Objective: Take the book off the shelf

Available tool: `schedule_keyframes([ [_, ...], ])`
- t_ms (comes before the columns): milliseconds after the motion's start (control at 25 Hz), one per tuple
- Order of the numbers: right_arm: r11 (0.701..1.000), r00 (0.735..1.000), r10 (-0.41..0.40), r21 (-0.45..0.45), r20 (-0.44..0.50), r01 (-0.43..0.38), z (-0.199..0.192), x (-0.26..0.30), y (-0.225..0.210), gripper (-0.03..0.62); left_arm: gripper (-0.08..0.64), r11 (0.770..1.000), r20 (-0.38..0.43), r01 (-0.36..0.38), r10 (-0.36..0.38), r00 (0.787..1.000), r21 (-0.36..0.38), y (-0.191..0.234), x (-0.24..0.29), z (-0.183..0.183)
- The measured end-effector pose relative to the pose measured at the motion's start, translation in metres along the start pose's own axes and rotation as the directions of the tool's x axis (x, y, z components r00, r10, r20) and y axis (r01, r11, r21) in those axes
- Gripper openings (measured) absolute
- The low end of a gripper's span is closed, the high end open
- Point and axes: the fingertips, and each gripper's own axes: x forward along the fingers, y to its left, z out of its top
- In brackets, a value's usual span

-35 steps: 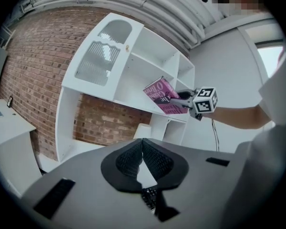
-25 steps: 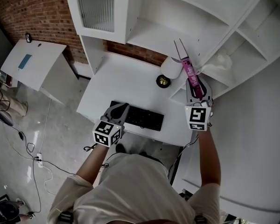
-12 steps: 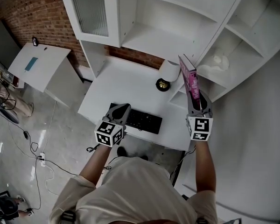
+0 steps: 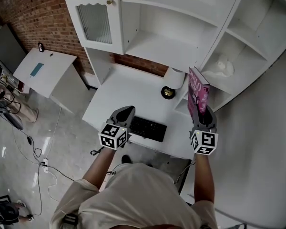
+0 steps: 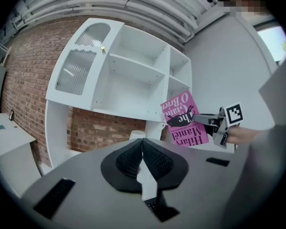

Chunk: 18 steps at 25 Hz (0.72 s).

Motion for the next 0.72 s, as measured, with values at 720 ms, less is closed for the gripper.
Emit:
schedule_keyframes([
  [720,0.986,0.998,-0.022,0.166,0.055,0.013,-0.010,-0.023,0.015,0.138,-0.005,1.000,0.046,-0.008,0.007,0.999,0.006,0.024,-0.003,0.025],
])
